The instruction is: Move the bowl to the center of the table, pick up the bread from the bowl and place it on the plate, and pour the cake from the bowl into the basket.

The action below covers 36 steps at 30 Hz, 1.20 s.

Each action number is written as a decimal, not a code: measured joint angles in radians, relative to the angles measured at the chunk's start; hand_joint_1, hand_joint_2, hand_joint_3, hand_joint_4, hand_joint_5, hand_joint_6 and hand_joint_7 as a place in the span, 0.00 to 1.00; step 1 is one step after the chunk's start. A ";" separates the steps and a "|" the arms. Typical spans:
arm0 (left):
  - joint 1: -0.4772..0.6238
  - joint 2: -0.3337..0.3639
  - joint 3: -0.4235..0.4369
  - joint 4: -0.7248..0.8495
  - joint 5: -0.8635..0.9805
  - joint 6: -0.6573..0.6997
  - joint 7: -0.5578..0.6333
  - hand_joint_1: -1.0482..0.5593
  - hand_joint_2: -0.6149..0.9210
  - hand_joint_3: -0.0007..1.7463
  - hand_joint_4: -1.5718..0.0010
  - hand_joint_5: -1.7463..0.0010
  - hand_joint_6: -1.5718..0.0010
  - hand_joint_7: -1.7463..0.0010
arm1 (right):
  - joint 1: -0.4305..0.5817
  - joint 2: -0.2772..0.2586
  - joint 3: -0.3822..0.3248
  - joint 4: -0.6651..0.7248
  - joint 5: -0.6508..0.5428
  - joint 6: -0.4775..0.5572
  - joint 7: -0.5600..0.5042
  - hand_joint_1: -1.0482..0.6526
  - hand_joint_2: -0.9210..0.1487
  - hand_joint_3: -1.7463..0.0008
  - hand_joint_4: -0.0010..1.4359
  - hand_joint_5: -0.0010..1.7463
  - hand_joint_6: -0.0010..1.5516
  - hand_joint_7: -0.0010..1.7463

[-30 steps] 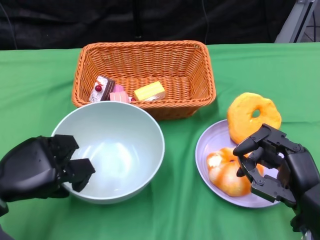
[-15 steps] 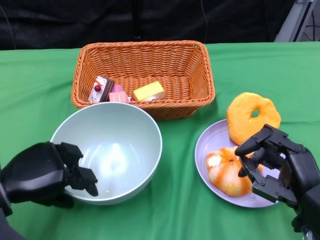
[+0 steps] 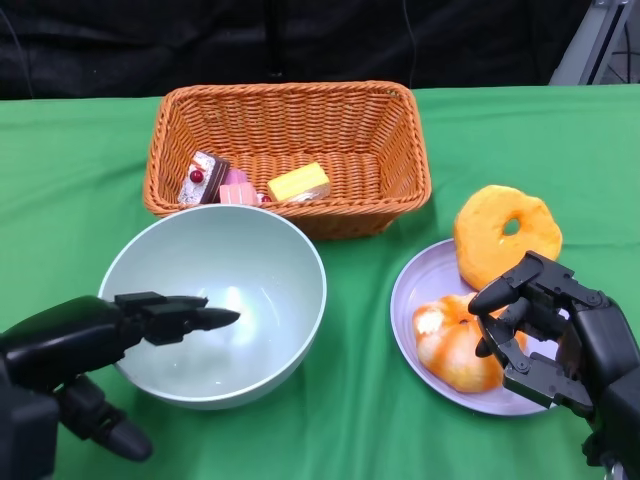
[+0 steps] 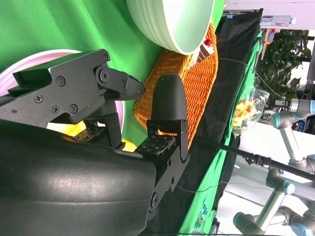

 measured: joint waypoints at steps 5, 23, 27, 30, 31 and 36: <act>0.004 -0.067 0.180 -0.089 -0.267 0.245 -0.424 0.13 1.00 0.09 0.69 0.92 0.75 0.97 | 0.000 0.001 0.002 0.000 0.000 0.000 0.000 0.58 0.15 0.62 0.47 0.88 0.38 0.82; 0.461 -0.232 0.547 -0.867 -1.014 1.009 -0.956 0.65 0.88 0.49 0.52 0.14 0.52 0.27 | 0.059 -0.002 0.063 -0.128 0.021 0.005 0.056 0.60 0.30 0.44 0.49 0.87 0.41 0.77; 0.460 -0.235 0.552 -0.866 -0.995 0.927 -0.909 0.64 0.87 0.49 0.52 0.10 0.53 0.24 | 0.088 -0.002 0.089 -0.187 0.026 0.033 0.074 0.59 0.32 0.42 0.50 0.87 0.42 0.77; 0.460 -0.236 0.552 -0.855 -0.983 0.903 -0.899 0.64 0.87 0.49 0.53 0.10 0.53 0.24 | 0.094 -0.002 0.101 -0.201 0.031 0.044 0.076 0.59 0.33 0.42 0.50 0.87 0.42 0.77; 0.460 -0.236 0.552 -0.850 -0.980 0.902 -0.898 0.64 0.87 0.49 0.53 0.10 0.53 0.24 | 0.095 -0.002 0.102 -0.202 0.032 0.046 0.076 0.59 0.33 0.41 0.50 0.87 0.42 0.77; 0.450 -0.250 0.553 -0.803 -0.975 0.813 -0.892 0.65 0.87 0.49 0.52 0.08 0.53 0.23 | 0.130 -0.006 0.157 -0.300 0.021 0.088 0.094 0.61 0.34 0.40 0.49 0.87 0.42 0.77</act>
